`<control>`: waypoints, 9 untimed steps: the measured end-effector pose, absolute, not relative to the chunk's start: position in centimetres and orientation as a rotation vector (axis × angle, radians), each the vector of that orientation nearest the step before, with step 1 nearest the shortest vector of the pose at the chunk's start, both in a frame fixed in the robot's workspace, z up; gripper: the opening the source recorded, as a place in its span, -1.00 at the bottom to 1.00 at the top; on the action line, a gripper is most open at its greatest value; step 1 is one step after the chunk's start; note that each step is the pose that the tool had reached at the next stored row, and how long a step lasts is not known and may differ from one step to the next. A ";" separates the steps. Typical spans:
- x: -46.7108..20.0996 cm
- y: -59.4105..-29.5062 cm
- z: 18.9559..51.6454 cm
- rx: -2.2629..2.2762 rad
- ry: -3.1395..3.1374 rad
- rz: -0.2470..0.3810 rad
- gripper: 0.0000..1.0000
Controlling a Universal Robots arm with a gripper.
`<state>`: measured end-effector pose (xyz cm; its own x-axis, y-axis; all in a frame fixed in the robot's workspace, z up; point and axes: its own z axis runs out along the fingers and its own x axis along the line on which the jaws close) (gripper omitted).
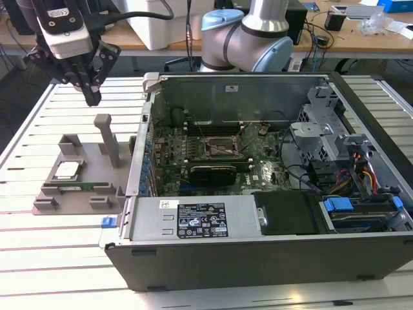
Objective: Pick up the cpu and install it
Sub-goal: 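Reach for the cpu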
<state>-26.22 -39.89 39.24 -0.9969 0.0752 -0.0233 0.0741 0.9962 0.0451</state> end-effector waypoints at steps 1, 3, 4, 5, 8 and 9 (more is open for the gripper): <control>-26.4 -39.9 39.2 0.117 3.114 0.069 -0.79; -26.9 -39.9 39.2 0.117 3.114 0.069 -0.79; -27.1 -39.9 39.2 0.117 3.114 0.069 -0.79; -27.4 -39.9 39.2 0.117 3.114 0.069 -0.79; -28.0 -39.9 39.2 0.117 3.114 0.069 -0.79; -28.2 -39.9 39.2 0.117 3.114 0.069 -0.79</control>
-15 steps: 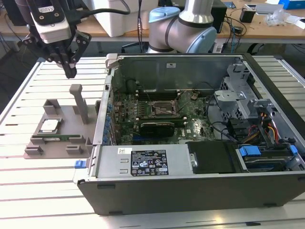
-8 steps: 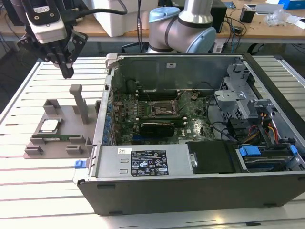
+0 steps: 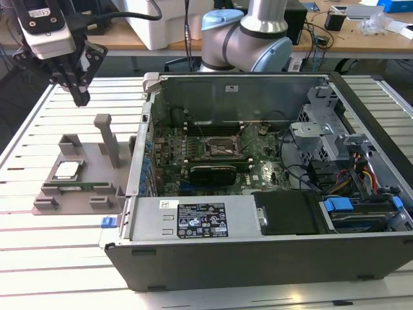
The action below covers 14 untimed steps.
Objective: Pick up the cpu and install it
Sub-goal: 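Reach for the cpu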
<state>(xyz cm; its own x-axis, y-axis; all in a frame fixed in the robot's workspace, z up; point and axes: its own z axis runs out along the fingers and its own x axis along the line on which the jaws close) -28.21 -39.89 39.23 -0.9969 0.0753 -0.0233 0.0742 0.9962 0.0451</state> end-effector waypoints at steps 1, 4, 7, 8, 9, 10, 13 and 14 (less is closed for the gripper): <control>-28.3 -39.9 39.2 0.117 3.114 0.069 -0.79; -29.0 -39.9 39.2 0.116 3.114 0.069 -0.79; -29.6 -39.9 39.2 0.116 3.114 0.069 -0.79; -29.9 -39.9 39.2 0.117 3.114 0.069 -0.79; -30.0 -39.9 39.2 0.117 3.114 0.069 -0.79; -30.1 -39.9 39.2 0.117 3.114 0.069 -0.79; -31.0 -39.9 39.2 0.117 3.114 0.069 -0.79; -31.3 -39.9 39.2 0.117 3.114 0.069 -0.79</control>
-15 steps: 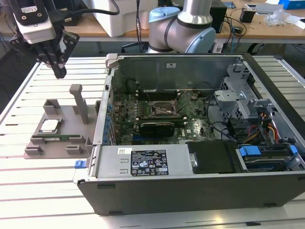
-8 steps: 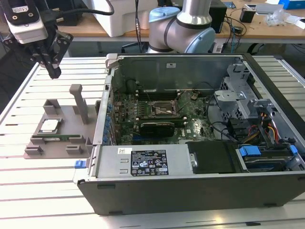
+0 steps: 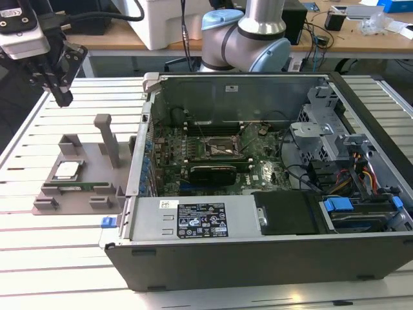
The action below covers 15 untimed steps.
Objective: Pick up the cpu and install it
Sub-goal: 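Reach for the cpu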
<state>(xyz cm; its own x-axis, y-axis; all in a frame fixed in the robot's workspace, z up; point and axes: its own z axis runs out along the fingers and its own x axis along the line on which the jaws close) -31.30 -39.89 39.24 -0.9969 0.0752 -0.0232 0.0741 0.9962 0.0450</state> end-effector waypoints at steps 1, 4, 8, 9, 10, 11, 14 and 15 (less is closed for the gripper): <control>-31.7 -39.9 39.2 0.116 3.114 0.069 -0.79; -32.2 -39.9 39.2 0.117 3.114 0.069 -0.79; -32.7 -39.9 39.2 0.117 3.114 0.069 -0.79; -33.0 -39.9 39.2 0.117 3.114 0.069 -0.79; -33.1 -39.9 39.2 0.117 3.114 0.069 -0.79; -33.3 -39.9 39.2 0.117 3.114 0.069 -0.79; -33.8 -39.9 39.2 0.117 3.114 0.069 -0.79; -34.0 -39.9 39.2 0.117 3.114 0.069 -0.79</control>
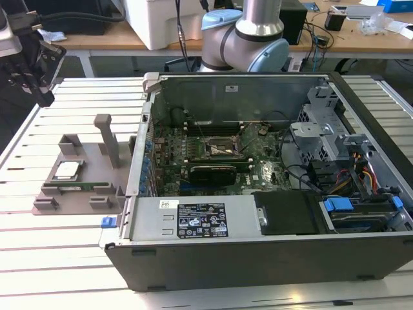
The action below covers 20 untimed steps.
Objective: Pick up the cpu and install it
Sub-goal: 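Reach for the cpu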
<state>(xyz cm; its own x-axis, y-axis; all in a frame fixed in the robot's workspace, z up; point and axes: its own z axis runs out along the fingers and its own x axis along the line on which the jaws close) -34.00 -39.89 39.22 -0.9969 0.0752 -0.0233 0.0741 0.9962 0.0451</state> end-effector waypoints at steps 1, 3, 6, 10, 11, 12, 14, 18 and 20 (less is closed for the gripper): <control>-34.1 -39.9 39.2 0.117 3.114 0.069 -0.79; -34.5 -39.9 39.2 0.117 3.114 0.069 -0.79; -35.2 -39.9 39.2 0.117 3.114 0.069 -0.79; -35.8 -39.9 39.2 0.117 3.114 0.069 -0.79; -36.0 -39.9 39.2 0.117 3.114 0.069 -0.79; -36.1 -39.9 39.2 0.117 3.114 0.069 -0.79; -36.6 -39.9 39.2 0.117 3.114 0.069 -0.79; -37.4 -39.9 39.2 0.117 3.114 0.069 -0.79; -37.8 -39.9 39.2 0.117 3.114 0.069 -0.79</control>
<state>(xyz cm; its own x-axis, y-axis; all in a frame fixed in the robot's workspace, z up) -37.75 -39.89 39.20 -0.9969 0.0753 -0.0233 0.0742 0.9962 0.0450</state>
